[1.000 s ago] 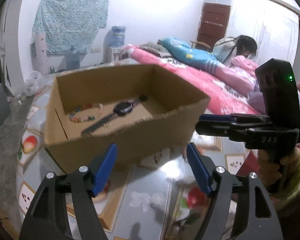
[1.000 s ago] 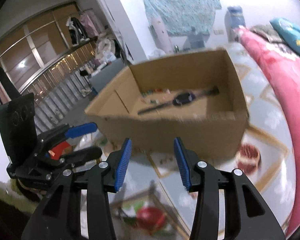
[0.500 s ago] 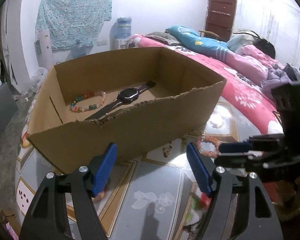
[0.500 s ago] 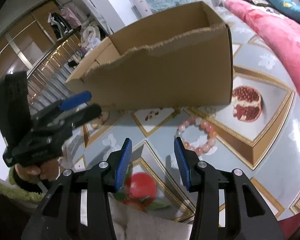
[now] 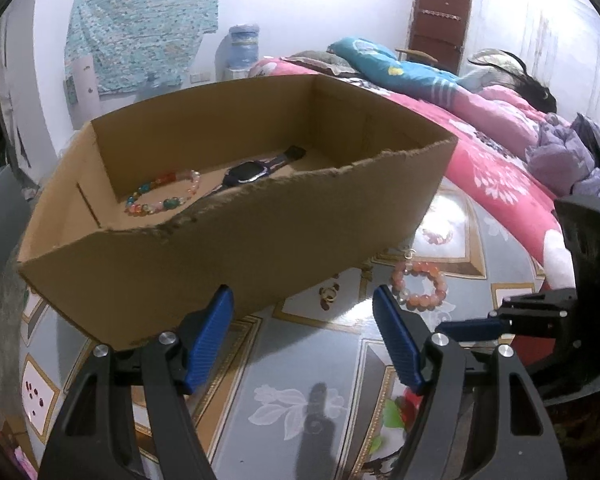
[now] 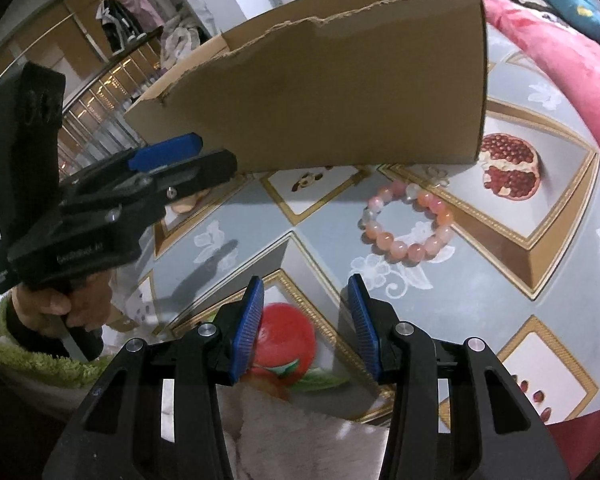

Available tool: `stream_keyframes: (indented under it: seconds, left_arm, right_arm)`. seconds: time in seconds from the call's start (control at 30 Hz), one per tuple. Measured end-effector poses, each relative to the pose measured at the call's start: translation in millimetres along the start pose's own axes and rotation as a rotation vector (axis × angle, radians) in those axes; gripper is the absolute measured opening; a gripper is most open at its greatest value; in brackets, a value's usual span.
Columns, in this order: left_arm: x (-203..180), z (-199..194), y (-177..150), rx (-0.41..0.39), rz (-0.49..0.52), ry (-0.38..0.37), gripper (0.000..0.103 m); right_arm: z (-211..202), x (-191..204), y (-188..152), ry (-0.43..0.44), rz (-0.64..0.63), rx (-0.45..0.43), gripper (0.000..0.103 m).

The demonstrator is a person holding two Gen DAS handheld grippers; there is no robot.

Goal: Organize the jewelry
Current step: 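Withdraw both tools from the box toward the pink bead bracelet on the mat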

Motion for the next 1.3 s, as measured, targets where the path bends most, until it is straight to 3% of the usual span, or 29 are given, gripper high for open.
stream_keyframes:
  seconds: [0.3, 0.4, 0.63, 0.77, 1.03, 1.3]
  left_arm:
    - [-17.0, 24.2, -4.7, 0.029, 0.087, -0.045, 0.032]
    - [-20.7, 35.4, -7.8, 0.049, 0.110, -0.058, 0.027]
    - [-24.3, 52.0, -15.0, 0.093, 0.113, -0.063, 0.025]
    - [-22.5, 60.0, -19.0, 0.115, 0.110, -0.040, 0.018]
    - [-22.1, 60.7, -20.2, 0.095, 0.120, -0.010, 0.017]
    - [-25.6, 60.4, -21.1, 0.082, 0.129, 0.009, 0.010]
  right_arm:
    - [-2.5, -14.1, 7.7, -0.006, 0.025, -0.040, 0.041]
    - [-1.8, -14.6, 7.9, -0.002, 0.027, -0.041, 0.040]
    - [1.2, -11.2, 3.9, -0.006, 0.036, -0.044, 0.040]
    - [-0.1, -13.2, 5.4, -0.008, 0.042, -0.048, 0.039]
    - [-2.1, -13.9, 0.9, -0.009, 0.052, -0.051, 0.038]
    - [-5.2, -10.3, 3.5, -0.010, 0.046, -0.063, 0.037]
Point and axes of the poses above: each gripper's, at about its wrist camera, not at the fingertips, and z roughly the way its jaws point, x to its left, y to its top, the point moved 8 cm from there along z, roughly the way its jaws point, and after that the axes turned 9 degrees about -x, right-handed, at the moved point
